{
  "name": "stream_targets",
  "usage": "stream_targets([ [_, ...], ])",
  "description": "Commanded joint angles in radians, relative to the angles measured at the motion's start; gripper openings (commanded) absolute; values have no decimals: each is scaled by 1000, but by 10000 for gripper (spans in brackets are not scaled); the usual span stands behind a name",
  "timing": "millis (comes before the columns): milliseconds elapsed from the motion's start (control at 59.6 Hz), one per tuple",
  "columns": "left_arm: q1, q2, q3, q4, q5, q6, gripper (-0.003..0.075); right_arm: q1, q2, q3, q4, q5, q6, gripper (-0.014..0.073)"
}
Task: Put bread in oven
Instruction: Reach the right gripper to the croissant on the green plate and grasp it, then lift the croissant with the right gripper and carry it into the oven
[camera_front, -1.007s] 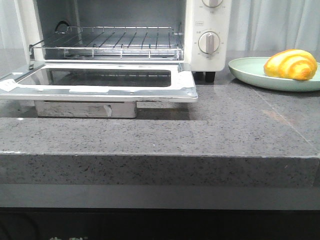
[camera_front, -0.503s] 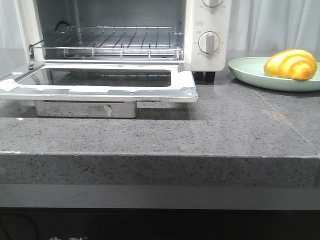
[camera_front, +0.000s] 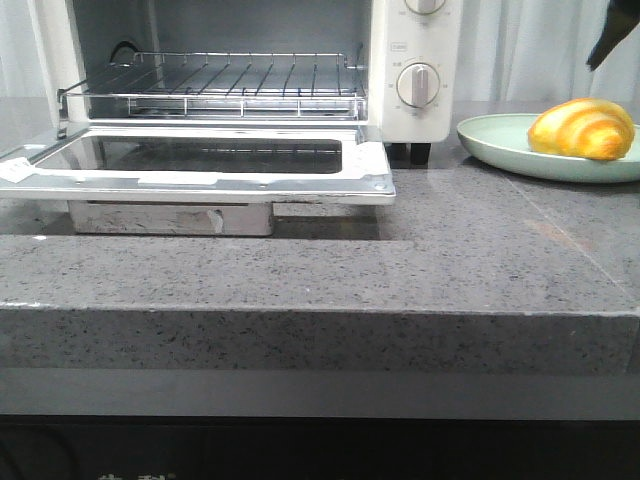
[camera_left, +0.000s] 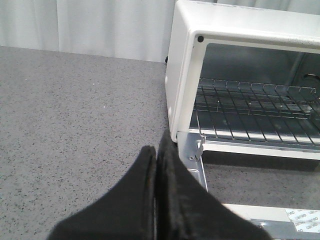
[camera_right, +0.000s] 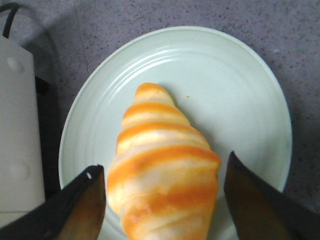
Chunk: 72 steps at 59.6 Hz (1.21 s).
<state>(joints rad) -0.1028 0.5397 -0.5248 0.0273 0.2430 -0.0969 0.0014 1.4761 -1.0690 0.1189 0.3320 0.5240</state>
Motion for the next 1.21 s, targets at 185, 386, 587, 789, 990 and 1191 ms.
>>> stream_targets([
  [185,1,0,-30,2,-85,-10,-20,-3,37,-48,19,-93,4,521],
  [386,1,0,-30,2,-85,-10,-20,-3,50,-48,19,-92,4,402],
  [587,1,0,-30,2,-85,-10,-20,-3,48,-48,18,-108,4,184],
  [789,1,0,-30,2,-85,-10,-20,-3,1,-48,14,-126,4,149],
  [990,1,0,-30,2,-85,-10,-20,-3,-112,-48,1,-105,2,149],
  [1191,1,0,-30,2,-85,-10,-20,0,-269,-19,-58,66,2,152],
])
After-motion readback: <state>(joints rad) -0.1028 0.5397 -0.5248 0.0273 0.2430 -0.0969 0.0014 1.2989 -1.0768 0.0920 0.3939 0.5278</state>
